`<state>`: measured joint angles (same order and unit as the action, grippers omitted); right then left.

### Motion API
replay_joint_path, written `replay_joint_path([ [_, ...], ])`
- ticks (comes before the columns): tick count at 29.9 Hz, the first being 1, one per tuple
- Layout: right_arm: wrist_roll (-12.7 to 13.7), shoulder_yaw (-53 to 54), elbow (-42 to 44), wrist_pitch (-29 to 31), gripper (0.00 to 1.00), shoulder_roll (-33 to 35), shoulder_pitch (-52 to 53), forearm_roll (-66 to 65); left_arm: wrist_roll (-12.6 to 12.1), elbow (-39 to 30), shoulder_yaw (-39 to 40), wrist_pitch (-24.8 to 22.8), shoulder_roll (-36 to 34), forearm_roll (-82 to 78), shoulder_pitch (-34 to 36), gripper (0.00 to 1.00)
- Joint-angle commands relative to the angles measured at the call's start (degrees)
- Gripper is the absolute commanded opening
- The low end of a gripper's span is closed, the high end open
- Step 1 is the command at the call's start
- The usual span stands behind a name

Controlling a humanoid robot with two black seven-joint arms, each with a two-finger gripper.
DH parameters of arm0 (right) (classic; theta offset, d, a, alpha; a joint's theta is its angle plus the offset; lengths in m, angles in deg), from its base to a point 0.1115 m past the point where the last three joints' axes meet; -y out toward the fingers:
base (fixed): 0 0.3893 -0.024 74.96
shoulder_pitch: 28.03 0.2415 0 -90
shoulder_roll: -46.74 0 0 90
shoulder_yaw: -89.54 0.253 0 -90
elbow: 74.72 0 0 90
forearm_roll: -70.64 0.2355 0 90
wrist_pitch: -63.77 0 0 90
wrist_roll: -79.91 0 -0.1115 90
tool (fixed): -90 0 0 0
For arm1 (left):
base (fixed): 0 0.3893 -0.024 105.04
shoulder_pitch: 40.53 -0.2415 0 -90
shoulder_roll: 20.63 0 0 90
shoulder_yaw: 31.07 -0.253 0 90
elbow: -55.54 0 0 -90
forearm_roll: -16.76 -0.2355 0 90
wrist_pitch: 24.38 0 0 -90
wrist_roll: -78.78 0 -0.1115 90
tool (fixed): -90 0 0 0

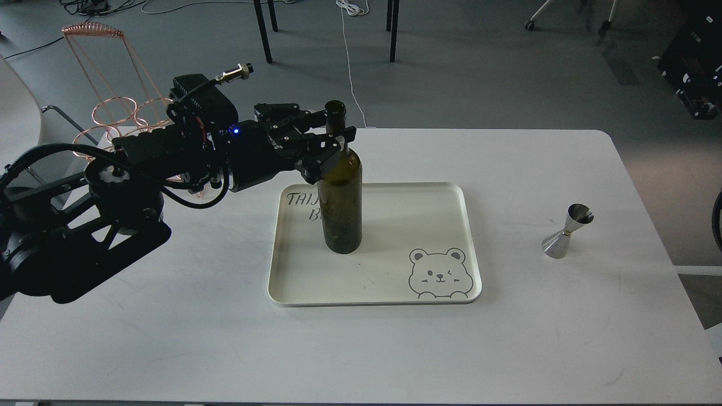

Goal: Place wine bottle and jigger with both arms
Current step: 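Lift the wine bottle and carry it over the copper rack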

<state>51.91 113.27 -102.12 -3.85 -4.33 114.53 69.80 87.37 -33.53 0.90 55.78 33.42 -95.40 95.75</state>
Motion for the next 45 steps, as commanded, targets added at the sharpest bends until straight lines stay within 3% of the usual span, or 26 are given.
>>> replay_joint_path([
  [1,0.0,0.0,0.1,0.0,0.97,0.2,0.1,0.0,-0.1,-0.4,0.5,0.1,-0.5,0.0,0.1,0.17],
  [4,0.0,0.0,0.2,0.0,0.97,0.4,0.2,-0.1,0.1,-1.5,1.2,0.5,-1.7,0.8,0.3,0.12],
  [8,0.0,-0.1,0.2,0.0,0.97,0.6,0.5,-0.1,-0.3,-1.7,4.5,0.9,-2.8,6.0,0.6,0.12],
  [15,0.0,-0.1,0.1,0.0,0.97,0.7,0.7,-0.2,0.5,-0.8,4.7,0.8,-13.7,16.4,5.8,0.12],
  [19,0.0,-0.1,0.1,0.0,0.97,0.7,0.7,-0.1,1.6,4.9,3.7,0.7,-18.1,17.3,9.3,0.11],
  [23,0.0,-0.1,0.1,0.0,0.97,0.6,0.7,-0.2,2.2,14.6,3.6,0.7,-18.5,16.9,10.4,0.11],
  [28,0.0,-0.1,0.1,0.0,0.97,0.7,1.0,-0.2,5.4,21.9,3.4,0.7,-18.5,16.7,10.8,0.11],
  [45,0.0,-0.1,0.1,0.0,0.97,0.7,1.4,-0.6,5.6,22.3,0.8,0.7,-19.1,16.1,14.3,0.11],
])
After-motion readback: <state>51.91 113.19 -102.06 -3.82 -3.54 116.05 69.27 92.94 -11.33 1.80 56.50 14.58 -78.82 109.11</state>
